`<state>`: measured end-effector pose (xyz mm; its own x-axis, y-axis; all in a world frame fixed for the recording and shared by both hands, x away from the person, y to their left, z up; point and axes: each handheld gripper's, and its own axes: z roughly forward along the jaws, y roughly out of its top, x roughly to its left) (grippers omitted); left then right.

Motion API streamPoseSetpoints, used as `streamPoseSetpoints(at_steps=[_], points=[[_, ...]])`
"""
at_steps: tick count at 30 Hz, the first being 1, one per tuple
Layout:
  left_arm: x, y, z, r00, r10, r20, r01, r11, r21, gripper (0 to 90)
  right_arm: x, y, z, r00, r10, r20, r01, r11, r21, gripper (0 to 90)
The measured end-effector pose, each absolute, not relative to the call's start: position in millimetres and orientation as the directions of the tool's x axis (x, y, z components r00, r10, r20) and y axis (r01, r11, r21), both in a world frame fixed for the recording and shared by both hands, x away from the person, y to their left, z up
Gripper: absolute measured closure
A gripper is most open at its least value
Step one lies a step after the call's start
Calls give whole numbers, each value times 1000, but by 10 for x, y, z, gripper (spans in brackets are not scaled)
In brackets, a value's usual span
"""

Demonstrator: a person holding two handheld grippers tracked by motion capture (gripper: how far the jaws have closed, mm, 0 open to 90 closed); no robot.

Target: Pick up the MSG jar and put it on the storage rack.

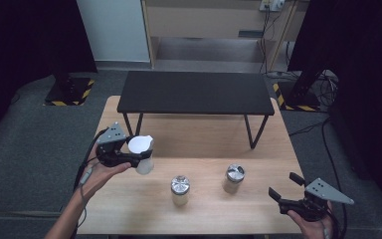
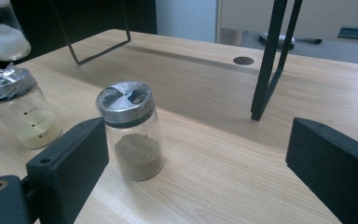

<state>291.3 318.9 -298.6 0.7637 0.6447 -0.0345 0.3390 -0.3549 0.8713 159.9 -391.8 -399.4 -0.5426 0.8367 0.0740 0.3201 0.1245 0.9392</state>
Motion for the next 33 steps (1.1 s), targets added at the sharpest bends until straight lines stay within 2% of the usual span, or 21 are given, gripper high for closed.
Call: streamPoseSetpoints(at_steps=[22,33], points=[[3052,3085,-2376,775,632,-11,320,-378,869,301,1609,-3918,-4000,-544,836,79,323,122,938,62],[3161,3041,-2133,755,656,-8,321,-359,876,301,1615,-3924,-4005,-544,835,83,325,119,938,62]])
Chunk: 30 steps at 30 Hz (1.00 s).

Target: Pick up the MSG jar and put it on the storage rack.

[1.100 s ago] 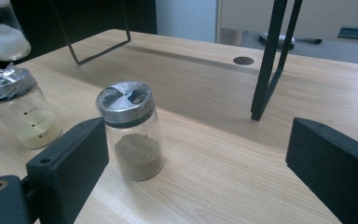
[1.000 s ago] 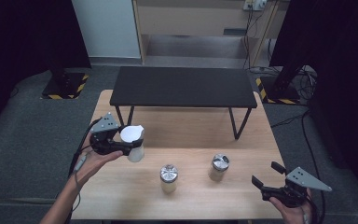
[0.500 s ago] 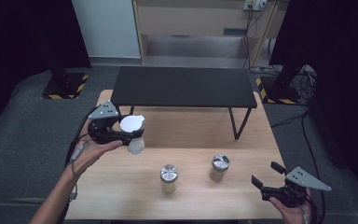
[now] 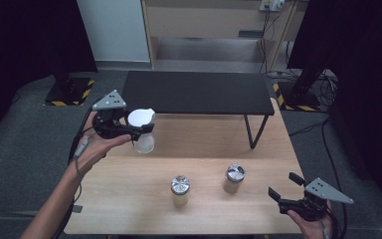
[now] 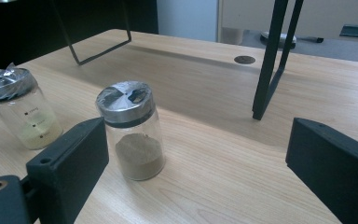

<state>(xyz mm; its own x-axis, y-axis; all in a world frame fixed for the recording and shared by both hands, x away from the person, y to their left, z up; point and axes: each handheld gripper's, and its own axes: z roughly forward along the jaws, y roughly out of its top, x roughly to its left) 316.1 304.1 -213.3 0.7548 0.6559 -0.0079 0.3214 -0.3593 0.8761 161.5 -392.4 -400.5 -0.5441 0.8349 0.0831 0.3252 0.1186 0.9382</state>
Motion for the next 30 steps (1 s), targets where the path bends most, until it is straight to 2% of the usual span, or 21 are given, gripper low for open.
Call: streamPoseSetpoints(at_steps=[30], points=[[3569,2790,-1603,652,758,11,327,-295,898,301,1620,-3943,-4016,-543,835,91,327,110,939,63]])
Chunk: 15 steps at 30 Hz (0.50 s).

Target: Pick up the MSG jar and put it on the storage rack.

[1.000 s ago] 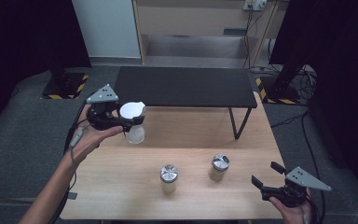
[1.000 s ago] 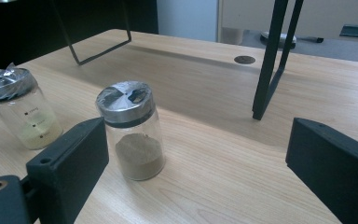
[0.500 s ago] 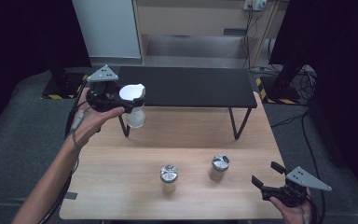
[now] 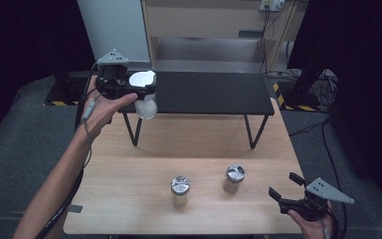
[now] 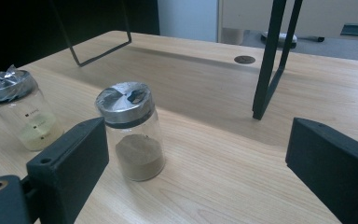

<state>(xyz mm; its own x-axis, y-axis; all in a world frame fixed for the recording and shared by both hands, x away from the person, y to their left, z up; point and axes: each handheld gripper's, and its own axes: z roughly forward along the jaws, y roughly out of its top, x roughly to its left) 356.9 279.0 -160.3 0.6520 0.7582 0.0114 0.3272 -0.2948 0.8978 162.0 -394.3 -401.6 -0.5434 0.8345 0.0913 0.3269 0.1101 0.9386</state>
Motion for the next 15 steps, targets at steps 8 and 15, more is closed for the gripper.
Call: streamPoseSetpoints(at_steps=[8,15], points=[[3744,2685,-1573,619,785,0,340,-268,901,301,1621,-3952,-4018,-542,834,97,329,105,938,63],[3896,2601,-1601,581,814,-13,352,-237,906,301,1621,-3957,-4020,-543,834,100,329,101,939,63]])
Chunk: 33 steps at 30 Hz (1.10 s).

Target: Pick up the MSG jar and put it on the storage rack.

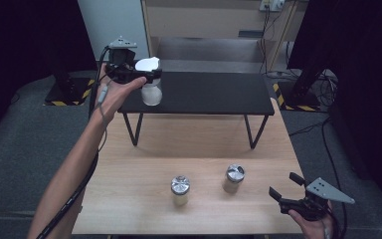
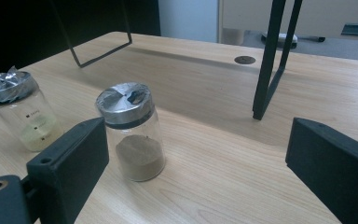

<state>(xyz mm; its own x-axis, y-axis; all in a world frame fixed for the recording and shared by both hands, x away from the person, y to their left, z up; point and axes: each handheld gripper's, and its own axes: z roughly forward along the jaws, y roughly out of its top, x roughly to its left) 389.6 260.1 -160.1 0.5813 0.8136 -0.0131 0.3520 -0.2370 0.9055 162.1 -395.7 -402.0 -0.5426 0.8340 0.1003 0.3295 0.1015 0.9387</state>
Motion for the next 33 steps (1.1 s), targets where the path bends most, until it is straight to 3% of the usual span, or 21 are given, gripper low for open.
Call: streamPoseSetpoints(at_steps=[18,33], points=[[4189,2463,-1737,484,875,-26,378,-182,908,301,1634,-3981,-4035,-542,833,112,333,91,938,65],[4296,2394,-1865,468,884,-15,399,-196,896,301,1640,-3990,-4045,-540,833,119,336,84,938,65]])
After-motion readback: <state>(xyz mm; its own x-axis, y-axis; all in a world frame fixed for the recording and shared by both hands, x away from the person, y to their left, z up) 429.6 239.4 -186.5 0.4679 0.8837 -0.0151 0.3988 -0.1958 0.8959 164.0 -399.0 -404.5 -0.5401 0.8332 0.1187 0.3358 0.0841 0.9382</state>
